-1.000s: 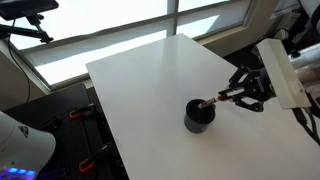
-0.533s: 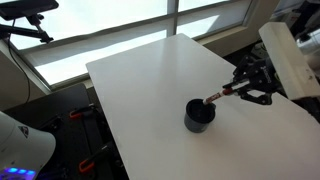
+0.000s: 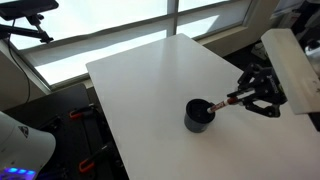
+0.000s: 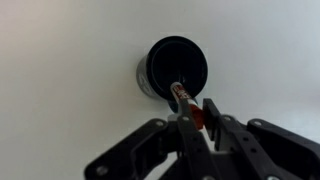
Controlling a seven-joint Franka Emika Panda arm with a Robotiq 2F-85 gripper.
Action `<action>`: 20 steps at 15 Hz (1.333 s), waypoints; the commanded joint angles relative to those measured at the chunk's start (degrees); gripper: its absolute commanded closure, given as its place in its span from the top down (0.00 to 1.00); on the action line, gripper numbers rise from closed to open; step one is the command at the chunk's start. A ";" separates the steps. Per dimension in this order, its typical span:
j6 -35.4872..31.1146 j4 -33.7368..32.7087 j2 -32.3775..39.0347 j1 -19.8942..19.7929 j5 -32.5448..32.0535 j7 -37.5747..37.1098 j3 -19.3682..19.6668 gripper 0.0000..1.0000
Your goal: Remove the marker from the mug
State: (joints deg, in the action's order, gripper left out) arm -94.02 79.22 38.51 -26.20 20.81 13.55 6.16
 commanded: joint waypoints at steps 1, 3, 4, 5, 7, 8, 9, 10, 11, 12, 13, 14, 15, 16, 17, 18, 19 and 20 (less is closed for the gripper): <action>-1.52 2.39 -0.87 -0.24 -0.72 0.57 1.32 0.05; -0.65 1.61 -0.18 -1.10 -0.27 0.58 1.67 0.05; -0.56 1.50 -0.03 -1.38 -0.21 0.60 1.76 0.05; -0.48 1.56 -0.20 -1.72 -0.10 0.70 1.75 0.05; -0.73 2.29 -1.10 -2.12 0.07 1.04 1.67 0.05; -0.96 2.98 -1.85 -2.13 0.03 1.32 1.61 0.05; -1.18 3.51 -2.48 -2.07 -0.01 1.42 1.58 0.05; -1.58 4.68 -3.81 -1.81 -0.05 1.73 1.49 0.05; -1.77 5.41 -4.73 -1.65 -0.08 2.26 1.40 0.05; -2.27 6.55 -6.11 -1.31 -0.14 2.94 1.33 0.05; -2.64 7.43 -7.25 -1.00 -0.24 3.35 1.34 0.05; -3.29 8.62 -8.56 -0.60 -0.36 3.94 1.39 0.05; -3.92 9.51 -9.55 -0.25 -0.39 4.06 1.50 0.05; -4.25 9.92 -10.10 -0.05 -0.31 4.10 1.59 0.05; -4.55 10.41 -10.72 0.07 -0.10 4.05 1.69 0.05; -4.61 10.40 -10.91 -0.08 0.33 3.81 1.82 0.05; -4.72 10.60 -11.20 -0.19 0.66 3.61 1.95 0.05; -4.69 10.44 -11.20 -0.52 0.97 3.48 2.18 0.05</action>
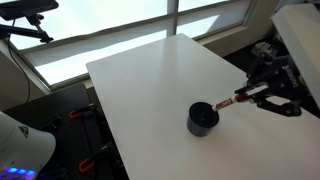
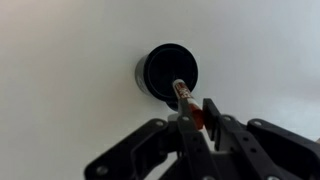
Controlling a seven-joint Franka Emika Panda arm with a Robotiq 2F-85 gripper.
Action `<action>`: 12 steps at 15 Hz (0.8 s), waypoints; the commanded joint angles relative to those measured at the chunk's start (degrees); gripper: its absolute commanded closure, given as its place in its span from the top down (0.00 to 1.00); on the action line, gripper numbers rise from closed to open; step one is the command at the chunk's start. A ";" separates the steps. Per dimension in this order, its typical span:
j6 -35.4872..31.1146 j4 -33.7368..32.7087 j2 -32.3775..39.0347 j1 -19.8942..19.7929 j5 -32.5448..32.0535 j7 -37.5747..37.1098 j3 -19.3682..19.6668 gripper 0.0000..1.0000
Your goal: Remove the marker from the mug
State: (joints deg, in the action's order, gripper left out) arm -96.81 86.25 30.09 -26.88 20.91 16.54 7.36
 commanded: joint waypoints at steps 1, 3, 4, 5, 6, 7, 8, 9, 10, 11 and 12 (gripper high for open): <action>-1.92 3.37 -2.86 -0.16 1.10 0.42 1.25 0.05; -2.00 3.14 -3.02 -1.24 1.88 0.49 2.06 0.05; -1.61 2.64 -2.91 -2.07 2.46 0.57 2.58 0.05; -1.35 2.36 -2.85 -2.77 2.89 0.64 3.02 0.05; -1.10 2.10 -2.75 -3.55 3.42 0.67 3.46 0.05; -0.88 1.75 -2.49 -4.38 3.97 0.66 3.91 0.05; -0.61 1.34 -2.12 -5.18 4.53 0.74 4.19 0.05; -0.07 0.68 -1.38 -6.09 5.06 0.92 4.29 0.05; 0.34 0.12 -0.69 -6.97 5.54 1.06 4.21 0.05; 0.81 -0.64 0.44 -7.79 5.89 1.20 3.96 0.05; 1.29 -1.36 1.57 -8.38 6.16 1.43 3.59 0.05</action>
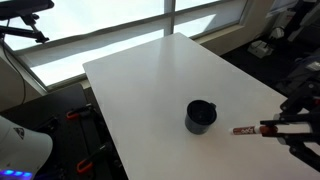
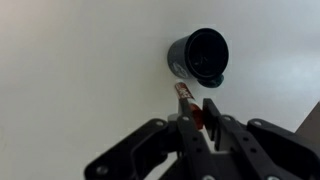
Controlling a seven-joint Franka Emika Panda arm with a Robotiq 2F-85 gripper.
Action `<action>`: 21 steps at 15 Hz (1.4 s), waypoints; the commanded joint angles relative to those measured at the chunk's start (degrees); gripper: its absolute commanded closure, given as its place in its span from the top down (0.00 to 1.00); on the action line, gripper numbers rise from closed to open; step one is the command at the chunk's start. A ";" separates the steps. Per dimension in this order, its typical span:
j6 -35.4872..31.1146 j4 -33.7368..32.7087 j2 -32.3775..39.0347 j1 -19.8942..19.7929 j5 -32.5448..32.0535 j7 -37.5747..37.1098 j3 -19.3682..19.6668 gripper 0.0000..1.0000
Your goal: Remove the marker from the mug
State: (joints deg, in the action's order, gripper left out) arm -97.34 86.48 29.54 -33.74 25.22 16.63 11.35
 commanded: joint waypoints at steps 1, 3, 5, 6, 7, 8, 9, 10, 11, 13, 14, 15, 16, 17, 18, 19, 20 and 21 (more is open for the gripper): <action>2.67 -2.72 3.54 -1.81 1.91 1.75 -0.90 0.05; 3.47 -3.24 6.08 -2.13 2.45 2.55 -1.72 0.05; 4.60 -4.11 9.15 -2.58 2.31 3.72 -2.43 0.05; 5.45 -5.05 10.87 -3.00 2.02 4.03 -2.88 0.05; 5.94 -5.79 12.47 -3.33 1.84 4.15 -3.36 0.05; 6.31 -6.27 13.56 -3.50 1.60 4.06 -3.63 0.05; 6.95 -7.12 14.80 -3.89 1.52 4.10 -4.05 0.05; 7.26 -7.66 15.73 -3.98 1.35 3.83 -4.35 0.05; 7.78 -8.54 16.78 -4.17 1.17 3.78 -4.64 0.05; 8.76 -9.93 18.12 -4.15 0.93 3.52 -4.98 0.05; 9.01 -10.46 18.61 -4.09 0.85 3.50 -5.11 0.05; 9.56 -11.11 19.00 -4.03 0.74 3.40 -5.26 0.05; 9.82 -11.55 19.33 -3.99 0.66 3.36 -5.39 0.05; 10.21 -12.16 19.79 -3.97 0.51 3.34 -5.52 0.05; 10.51 -12.66 20.23 -3.94 0.48 3.26 -5.60 0.05; 11.02 -13.25 20.66 -3.93 0.39 3.12 -5.62 0.05; 11.22 -13.57 20.91 -3.91 0.36 3.06 -5.61 0.05; 11.49 -14.04 21.17 -3.95 0.32 3.03 -5.59 0.05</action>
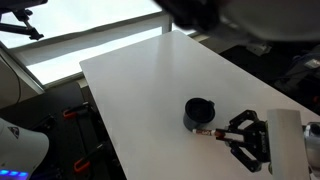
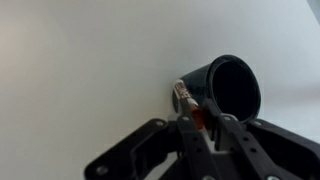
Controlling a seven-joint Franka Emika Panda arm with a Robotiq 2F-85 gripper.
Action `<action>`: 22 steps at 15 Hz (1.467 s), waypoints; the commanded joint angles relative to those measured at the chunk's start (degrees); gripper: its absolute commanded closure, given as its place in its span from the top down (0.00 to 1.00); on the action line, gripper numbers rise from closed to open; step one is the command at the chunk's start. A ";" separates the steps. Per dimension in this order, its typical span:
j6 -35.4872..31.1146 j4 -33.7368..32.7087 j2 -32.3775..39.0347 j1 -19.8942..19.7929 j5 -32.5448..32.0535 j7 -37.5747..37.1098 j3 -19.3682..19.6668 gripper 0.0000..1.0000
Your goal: Remove the marker from the mug
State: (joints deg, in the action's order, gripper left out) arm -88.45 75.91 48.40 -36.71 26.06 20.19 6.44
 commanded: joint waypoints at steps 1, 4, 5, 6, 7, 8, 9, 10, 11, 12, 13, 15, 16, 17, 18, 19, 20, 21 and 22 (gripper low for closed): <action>2.97 -4.35 2.72 -1.10 -0.48 -0.59 -0.70 0.05; 3.59 -6.89 3.94 -1.37 -0.47 -0.88 -0.75 0.05; 3.61 -7.82 4.34 -1.47 -0.48 -0.91 -0.79 0.05; 3.44 -8.72 4.62 -1.52 -0.50 -1.12 -0.79 0.05; 3.41 -9.76 4.93 -1.59 -0.57 -1.28 -0.81 0.05; 3.46 -10.69 5.20 -1.63 -0.71 -1.38 -0.85 0.05; 3.60 -11.68 5.46 -1.69 -0.76 -1.62 -0.89 0.05; 3.80 -12.77 5.81 -1.77 -0.81 -1.82 -0.99 0.05; 3.96 -13.81 6.20 -1.82 -0.88 -2.01 -1.07 0.05; 4.19 -14.80 6.60 -1.88 -0.98 -2.04 -1.16 0.05; 4.66 -15.99 7.12 -1.99 -1.02 -2.14 -1.28 0.05; 6.11 -18.60 8.31 -2.12 -1.18 -2.47 -1.51 0.05; 6.61 -19.71 8.92 -2.03 -1.35 -2.60 -1.59 0.05; 7.25 -20.86 9.61 -1.94 -1.50 -2.81 -1.68 0.05; 7.84 -22.02 10.33 -1.88 -1.66 -3.02 -1.79 0.05; 8.45 -23.15 11.03 -1.86 -1.86 -3.34 -1.93 0.05; 9.10 -24.23 11.69 -1.91 -2.01 -3.65 -2.12 0.05; 9.76 -25.29 12.33 -1.96 -2.29 -3.66 -2.34 0.05; 10.39 -26.24 13.00 -1.98 -2.59 -3.67 -2.55 0.05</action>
State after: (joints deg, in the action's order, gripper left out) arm -81.71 55.26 58.38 -37.19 24.88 18.36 5.63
